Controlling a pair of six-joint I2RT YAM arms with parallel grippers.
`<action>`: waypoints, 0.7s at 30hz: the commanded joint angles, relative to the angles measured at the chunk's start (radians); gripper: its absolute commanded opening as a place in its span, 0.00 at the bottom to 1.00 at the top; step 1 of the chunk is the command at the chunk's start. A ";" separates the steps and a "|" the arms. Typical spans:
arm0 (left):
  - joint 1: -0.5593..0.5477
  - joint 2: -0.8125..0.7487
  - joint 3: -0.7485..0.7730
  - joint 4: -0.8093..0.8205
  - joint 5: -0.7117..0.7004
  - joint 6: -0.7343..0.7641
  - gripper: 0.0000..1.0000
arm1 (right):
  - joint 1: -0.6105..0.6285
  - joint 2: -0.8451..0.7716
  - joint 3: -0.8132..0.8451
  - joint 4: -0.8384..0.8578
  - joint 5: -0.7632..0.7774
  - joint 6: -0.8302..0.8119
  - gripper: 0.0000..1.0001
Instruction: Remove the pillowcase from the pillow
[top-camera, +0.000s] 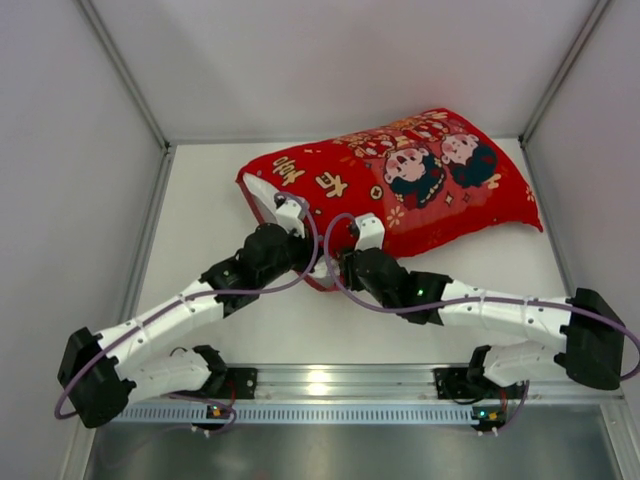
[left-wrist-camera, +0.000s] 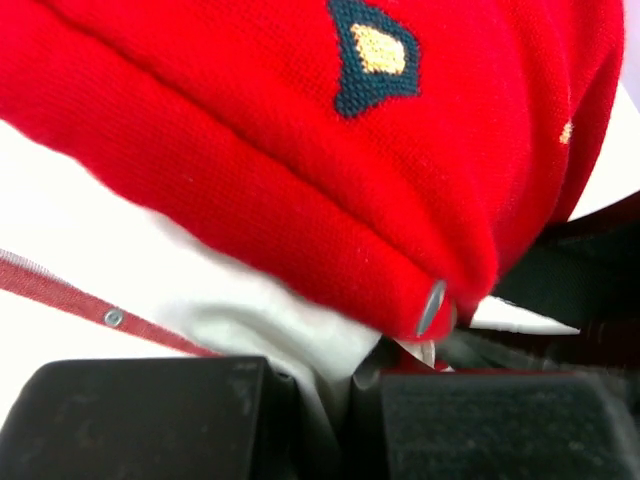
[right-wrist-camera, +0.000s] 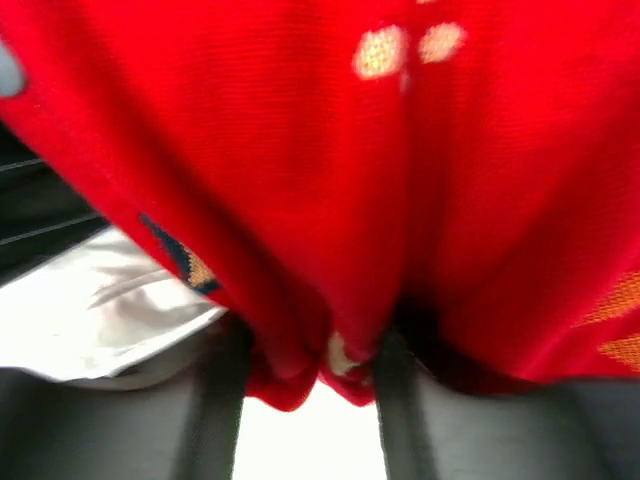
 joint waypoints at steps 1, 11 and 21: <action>0.001 -0.094 0.039 0.186 -0.023 0.039 0.00 | -0.014 0.008 0.015 0.020 0.102 0.026 0.35; 0.001 -0.120 0.057 0.163 -0.035 0.061 0.00 | -0.193 -0.158 -0.134 0.020 0.098 0.042 0.00; 0.001 -0.214 0.152 0.026 -0.049 0.053 0.00 | -0.606 -0.310 -0.247 -0.029 0.009 0.008 0.00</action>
